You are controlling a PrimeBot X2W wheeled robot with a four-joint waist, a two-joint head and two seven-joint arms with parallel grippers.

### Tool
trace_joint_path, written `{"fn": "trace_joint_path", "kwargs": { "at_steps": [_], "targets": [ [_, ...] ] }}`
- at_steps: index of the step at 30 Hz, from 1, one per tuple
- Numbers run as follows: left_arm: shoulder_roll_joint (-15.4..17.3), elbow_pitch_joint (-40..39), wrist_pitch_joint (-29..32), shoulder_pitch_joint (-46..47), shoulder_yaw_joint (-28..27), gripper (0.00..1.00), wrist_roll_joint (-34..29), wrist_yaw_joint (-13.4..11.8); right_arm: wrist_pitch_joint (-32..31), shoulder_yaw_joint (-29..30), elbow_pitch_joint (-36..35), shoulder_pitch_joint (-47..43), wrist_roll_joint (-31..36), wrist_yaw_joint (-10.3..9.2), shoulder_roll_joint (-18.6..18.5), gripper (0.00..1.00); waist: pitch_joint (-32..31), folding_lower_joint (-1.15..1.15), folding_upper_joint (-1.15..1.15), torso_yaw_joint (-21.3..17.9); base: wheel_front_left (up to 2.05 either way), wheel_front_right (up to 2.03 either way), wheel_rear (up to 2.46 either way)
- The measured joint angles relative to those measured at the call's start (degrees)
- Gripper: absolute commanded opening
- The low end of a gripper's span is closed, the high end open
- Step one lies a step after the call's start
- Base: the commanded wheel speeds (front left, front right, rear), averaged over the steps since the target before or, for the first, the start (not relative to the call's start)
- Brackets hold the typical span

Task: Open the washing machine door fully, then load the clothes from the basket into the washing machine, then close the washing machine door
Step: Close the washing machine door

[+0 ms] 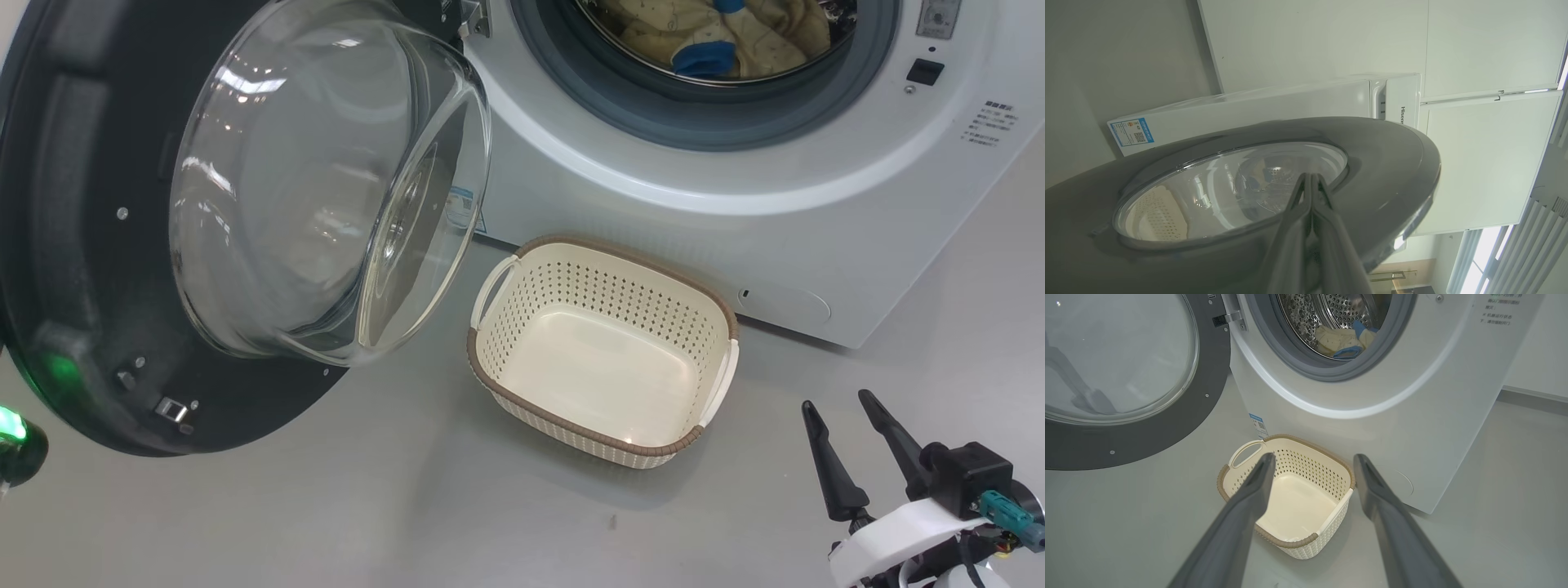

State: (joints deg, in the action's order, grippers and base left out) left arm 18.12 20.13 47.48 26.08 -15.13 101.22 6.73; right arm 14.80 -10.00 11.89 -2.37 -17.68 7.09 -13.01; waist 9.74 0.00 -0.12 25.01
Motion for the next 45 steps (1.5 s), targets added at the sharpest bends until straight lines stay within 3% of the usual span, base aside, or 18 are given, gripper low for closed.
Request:
{"fn": "trace_joint_path", "kwargs": {
  "at_steps": [6, 22, 27, 35, 45],
  "targets": [
    [-0.6, -4.4, 3.1, -2.1, 1.8, 0.00, 0.0, 0.0, 0.0, 0.2, -0.1, 0.0, -0.1, 0.00, 1.2, 1.00, -0.2, 0.00, 0.00, -0.2, 0.00, 0.00, 0.00],
    [-7.3, -18.6, 10.1, -7.9, 8.9, 0.00, -0.2, 0.0, 0.0, -0.1, 0.0, 0.1, -0.1, 0.00, 4.8, 1.00, -1.5, 0.00, 0.00, -2.4, 0.00, 0.00, 0.00],
    [-9.8, -20.9, 10.3, -9.2, 10.2, 0.00, 0.0, 0.0, 0.0, -0.3, 0.0, 0.1, -0.1, 0.00, 5.5, 1.00, -1.8, 0.00, 0.00, -4.2, 0.00, 0.00, 0.00],
    [-16.7, -22.6, 9.4, -9.7, 12.9, 0.00, 0.2, 0.0, 0.0, -0.8, 0.2, 0.2, -0.1, 0.00, 5.8, 1.00, -2.2, 0.00, 0.00, -7.7, 0.00, 0.00, 0.00],
    [-16.8, -23.9, 5.6, -9.8, 13.5, 0.00, 0.8, 0.0, 0.0, -1.3, 0.4, 0.3, -0.1, 0.00, 5.9, 1.00, -2.7, 0.00, 0.00, -13.4, 0.00, 0.00, 0.00]
  ]
}}
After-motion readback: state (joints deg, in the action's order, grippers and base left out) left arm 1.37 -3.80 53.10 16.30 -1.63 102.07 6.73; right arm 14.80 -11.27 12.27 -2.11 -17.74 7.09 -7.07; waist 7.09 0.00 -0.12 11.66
